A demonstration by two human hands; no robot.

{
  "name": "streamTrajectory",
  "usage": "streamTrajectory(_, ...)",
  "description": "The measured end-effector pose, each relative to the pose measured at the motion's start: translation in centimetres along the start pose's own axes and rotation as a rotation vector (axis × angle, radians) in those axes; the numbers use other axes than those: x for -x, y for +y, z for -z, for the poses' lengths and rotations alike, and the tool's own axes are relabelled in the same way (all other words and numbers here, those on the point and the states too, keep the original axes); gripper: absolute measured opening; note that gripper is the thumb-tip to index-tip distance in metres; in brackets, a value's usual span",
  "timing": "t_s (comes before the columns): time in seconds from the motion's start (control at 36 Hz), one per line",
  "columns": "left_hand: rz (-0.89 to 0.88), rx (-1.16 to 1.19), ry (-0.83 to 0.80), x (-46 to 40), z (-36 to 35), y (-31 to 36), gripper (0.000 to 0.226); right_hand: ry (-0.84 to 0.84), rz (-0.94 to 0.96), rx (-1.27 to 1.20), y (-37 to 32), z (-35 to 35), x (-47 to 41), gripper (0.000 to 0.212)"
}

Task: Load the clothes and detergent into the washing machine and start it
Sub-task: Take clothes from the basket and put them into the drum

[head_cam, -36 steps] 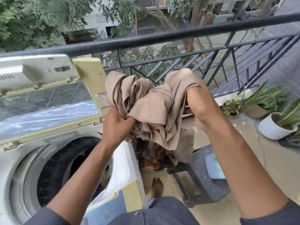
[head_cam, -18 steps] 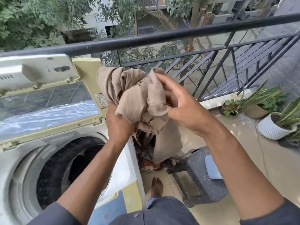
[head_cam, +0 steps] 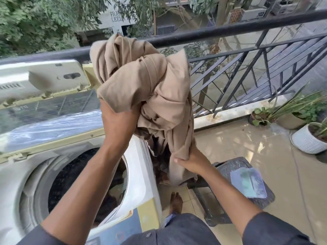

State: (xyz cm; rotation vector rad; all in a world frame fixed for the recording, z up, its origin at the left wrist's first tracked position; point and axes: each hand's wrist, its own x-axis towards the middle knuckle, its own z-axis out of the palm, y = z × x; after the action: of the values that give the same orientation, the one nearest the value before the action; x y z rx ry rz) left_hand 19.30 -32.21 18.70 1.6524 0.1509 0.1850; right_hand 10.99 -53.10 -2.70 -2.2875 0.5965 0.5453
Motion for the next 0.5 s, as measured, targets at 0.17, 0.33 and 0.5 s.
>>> streamTrajectory(0.17, 0.038, 0.019, 0.003, 0.1, 0.6, 0.1, 0.084, 0.142, -0.149, -0.188, 0.5, -0.1, -1.9, 0.094)
streamTrajectory(0.33, 0.032, -0.154, -0.155, 0.8, 1.1, -0.2, 0.058, 0.277, -0.223, -0.741, -0.2, 4.1, -2.0, 0.011)
streamTrajectory(0.5, 0.055, -0.329, -0.271, 0.6, 1.3, -1.5, 0.048, 0.317, -0.034, -1.016, -3.4, 10.4, 0.7, 0.022)
